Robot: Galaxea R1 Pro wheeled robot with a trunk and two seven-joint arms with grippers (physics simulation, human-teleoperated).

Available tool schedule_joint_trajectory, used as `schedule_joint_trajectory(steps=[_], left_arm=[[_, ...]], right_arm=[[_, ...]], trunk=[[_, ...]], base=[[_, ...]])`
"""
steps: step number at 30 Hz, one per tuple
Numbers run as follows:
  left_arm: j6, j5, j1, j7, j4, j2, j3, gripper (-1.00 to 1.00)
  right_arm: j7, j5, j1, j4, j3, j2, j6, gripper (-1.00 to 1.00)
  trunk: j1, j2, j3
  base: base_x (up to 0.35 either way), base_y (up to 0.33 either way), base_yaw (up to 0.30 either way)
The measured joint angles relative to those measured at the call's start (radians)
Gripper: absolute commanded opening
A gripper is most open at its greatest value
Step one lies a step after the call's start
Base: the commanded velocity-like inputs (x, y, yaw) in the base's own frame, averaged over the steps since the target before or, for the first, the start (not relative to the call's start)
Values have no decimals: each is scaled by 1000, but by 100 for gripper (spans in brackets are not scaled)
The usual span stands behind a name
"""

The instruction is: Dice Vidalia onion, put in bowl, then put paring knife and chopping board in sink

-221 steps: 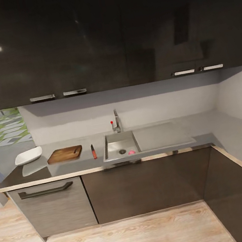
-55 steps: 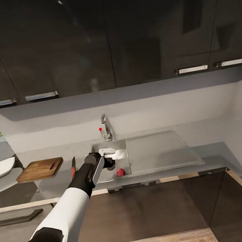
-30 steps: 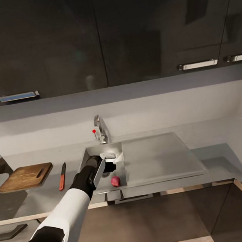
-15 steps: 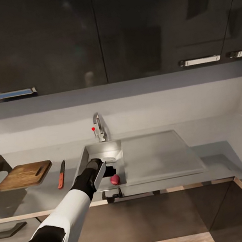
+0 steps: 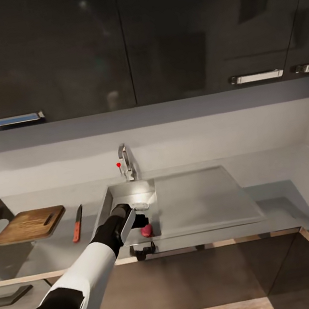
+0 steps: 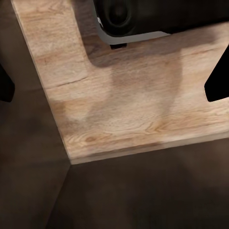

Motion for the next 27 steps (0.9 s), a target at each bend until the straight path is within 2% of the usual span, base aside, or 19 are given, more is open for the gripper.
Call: schedule_joint_trajectory(steps=[11, 27], left_arm=[[0, 0, 0, -1, 17, 1, 1, 100], [-2, 0, 0, 0, 38, 5, 2, 100]], right_arm=[[0, 0, 0, 2, 0, 2, 0, 100], [0, -1, 0, 2, 0, 4, 7, 100]], trunk=[[0, 0, 0], [0, 0, -3]], base=[[194, -88, 0], [14, -6, 0]])
